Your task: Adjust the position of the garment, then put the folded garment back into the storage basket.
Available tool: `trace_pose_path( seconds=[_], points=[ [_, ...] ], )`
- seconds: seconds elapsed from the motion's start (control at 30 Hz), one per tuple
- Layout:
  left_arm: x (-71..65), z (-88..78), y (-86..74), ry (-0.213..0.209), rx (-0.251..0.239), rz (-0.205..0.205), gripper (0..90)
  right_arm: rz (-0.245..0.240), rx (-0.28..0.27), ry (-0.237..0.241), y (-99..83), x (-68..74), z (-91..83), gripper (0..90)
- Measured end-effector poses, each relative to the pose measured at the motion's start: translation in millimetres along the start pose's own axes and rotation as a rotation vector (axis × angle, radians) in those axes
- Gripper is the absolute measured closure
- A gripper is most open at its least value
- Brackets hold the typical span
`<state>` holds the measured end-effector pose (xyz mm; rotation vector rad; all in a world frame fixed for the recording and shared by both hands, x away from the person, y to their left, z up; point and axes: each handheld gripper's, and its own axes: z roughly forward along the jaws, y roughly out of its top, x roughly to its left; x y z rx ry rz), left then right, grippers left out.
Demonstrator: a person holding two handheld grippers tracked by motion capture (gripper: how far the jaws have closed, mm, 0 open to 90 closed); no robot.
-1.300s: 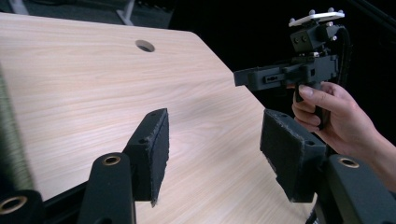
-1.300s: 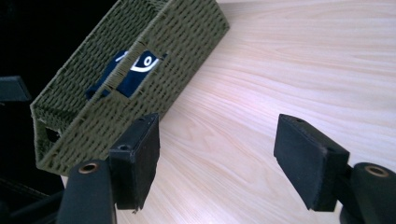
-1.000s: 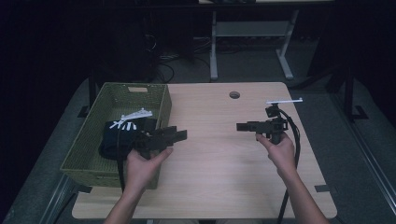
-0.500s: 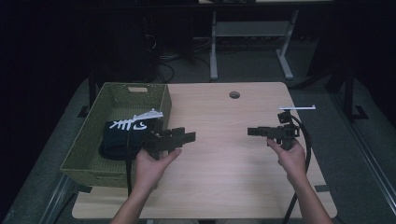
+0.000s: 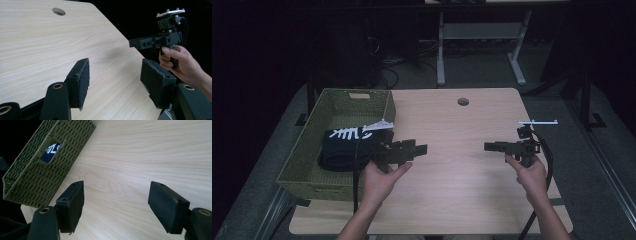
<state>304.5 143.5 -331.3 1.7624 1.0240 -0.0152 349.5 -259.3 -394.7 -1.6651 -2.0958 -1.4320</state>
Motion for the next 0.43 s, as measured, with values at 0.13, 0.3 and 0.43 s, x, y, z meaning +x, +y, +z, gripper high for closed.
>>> trace_pose_path(
  seconds=[0.13, 0.3, 0.43],
  points=[
    [0.4, 1.6, 0.0, 0.002, 0.004, 0.003, 40.3, 0.004, 0.002, -0.002, -1.3, -3.3, -1.2, 28.6],
    [2.0, 6.6, -1.2, 0.0, 0.014, 0.002, 40.0, 0.013, -0.001, -0.006, -5.8, -7.3, -2.5, 28.4],
    [4.0, 10.4, -2.9, -0.004, 0.022, -0.006, 38.8, 0.024, -0.002, -0.008, -10.3, -11.4, -5.0, 27.6]
  ],
)
